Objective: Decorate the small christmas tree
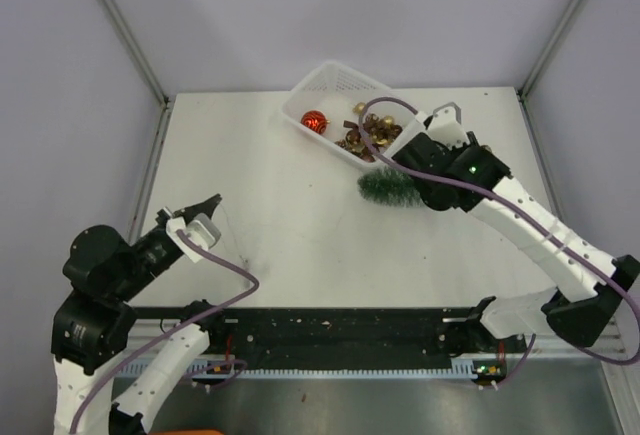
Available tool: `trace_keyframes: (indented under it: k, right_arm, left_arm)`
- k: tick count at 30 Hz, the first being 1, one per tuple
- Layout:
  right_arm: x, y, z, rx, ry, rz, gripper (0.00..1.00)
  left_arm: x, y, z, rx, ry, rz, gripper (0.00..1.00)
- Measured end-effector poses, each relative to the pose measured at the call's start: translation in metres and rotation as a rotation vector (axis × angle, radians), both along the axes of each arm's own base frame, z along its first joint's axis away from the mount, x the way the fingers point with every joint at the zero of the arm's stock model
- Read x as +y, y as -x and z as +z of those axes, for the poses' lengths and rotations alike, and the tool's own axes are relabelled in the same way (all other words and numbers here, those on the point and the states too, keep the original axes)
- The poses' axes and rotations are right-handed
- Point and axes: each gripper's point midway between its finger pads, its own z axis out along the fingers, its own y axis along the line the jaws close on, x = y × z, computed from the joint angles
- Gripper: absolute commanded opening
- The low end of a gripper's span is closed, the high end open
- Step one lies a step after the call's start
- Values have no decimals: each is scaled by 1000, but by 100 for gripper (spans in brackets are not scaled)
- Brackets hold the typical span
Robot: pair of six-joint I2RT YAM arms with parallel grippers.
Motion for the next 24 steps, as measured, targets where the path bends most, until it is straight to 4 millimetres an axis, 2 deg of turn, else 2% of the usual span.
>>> trace_keyframes:
  k: [3,5,7,13,16,19,24]
  right_arm:
    - [-5,-7,1,-4,121,-37,7]
    - [-12,-9,8,-34,154,-70,3]
    - [-20,-11,23,-77,167,-105,1]
    - [-12,-27,75,-271,-20,-84,1]
    - [6,-40,97,-328,-136,-29,1]
    - [35,-55,92,-311,-240,64,0]
    - [76,-65,49,-196,-321,191,0]
  left_arm:
    - [10,3,9,-39,-25,39,0]
    - [16,6,14,-56,-40,61,0]
    - [19,11,19,-72,-50,68,0]
    - [15,18,17,-62,-50,30,0]
    - [8,22,15,-54,-48,-18,0]
    - [0,23,9,-38,-50,-61,0]
    - [-9,18,3,-34,-60,-105,0]
